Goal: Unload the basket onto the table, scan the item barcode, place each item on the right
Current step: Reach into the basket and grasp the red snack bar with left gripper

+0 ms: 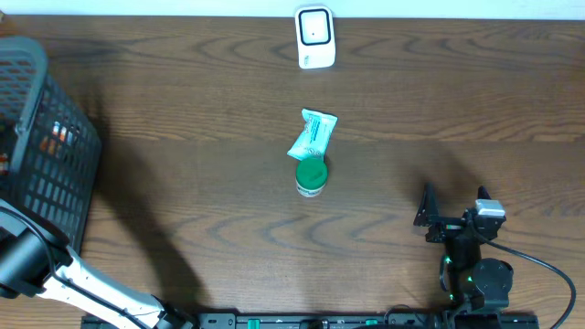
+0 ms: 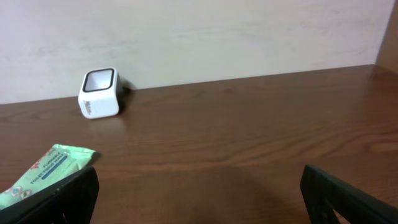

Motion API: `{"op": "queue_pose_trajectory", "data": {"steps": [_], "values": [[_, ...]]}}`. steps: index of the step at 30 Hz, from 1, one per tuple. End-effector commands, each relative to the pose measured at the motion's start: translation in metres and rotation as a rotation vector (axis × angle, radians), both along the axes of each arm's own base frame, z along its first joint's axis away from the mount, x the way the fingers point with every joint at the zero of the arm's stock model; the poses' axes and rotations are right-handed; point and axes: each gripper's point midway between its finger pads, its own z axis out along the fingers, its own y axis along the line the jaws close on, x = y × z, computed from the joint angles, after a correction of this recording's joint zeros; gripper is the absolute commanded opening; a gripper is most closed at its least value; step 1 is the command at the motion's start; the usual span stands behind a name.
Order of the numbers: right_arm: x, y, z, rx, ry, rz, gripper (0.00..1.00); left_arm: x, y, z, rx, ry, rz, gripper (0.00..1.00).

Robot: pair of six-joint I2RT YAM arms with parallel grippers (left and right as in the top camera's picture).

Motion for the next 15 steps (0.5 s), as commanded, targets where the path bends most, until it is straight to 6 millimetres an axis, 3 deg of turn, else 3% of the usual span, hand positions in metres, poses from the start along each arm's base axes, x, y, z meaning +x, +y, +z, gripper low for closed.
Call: {"op": "queue_pose_trajectory", "data": {"steps": [1, 5, 7, 8, 10, 15], "values": [[0.0, 0.0, -0.001, 0.014, 0.003, -0.003, 0.99, -0.025, -0.038, -0.075, -0.234, 0.089, -0.009, 0.75], [0.0, 0.0, -0.001, 0.014, 0.003, -0.003, 0.99, -0.025, -0.039, -0.074, -0.237, 0.091, -0.009, 0.75], [0.0, 0.0, -0.001, 0.014, 0.003, -0.003, 0.99, -0.026, -0.04, -0.074, -0.243, 0.095, -0.008, 0.54], [0.0, 0.0, -0.001, 0.014, 0.003, -0.003, 0.99, -0.026, -0.041, -0.074, -0.245, 0.097, -0.008, 0.35], [0.0, 0.0, -0.001, 0.014, 0.003, -0.003, 0.99, -0.027, -0.042, -0.074, -0.248, 0.1, -0.008, 0.08], [0.0, 0.0, -0.001, 0.014, 0.003, -0.003, 0.99, -0.024, -0.042, -0.061, -0.242, 0.075, -0.01, 0.07]]}}
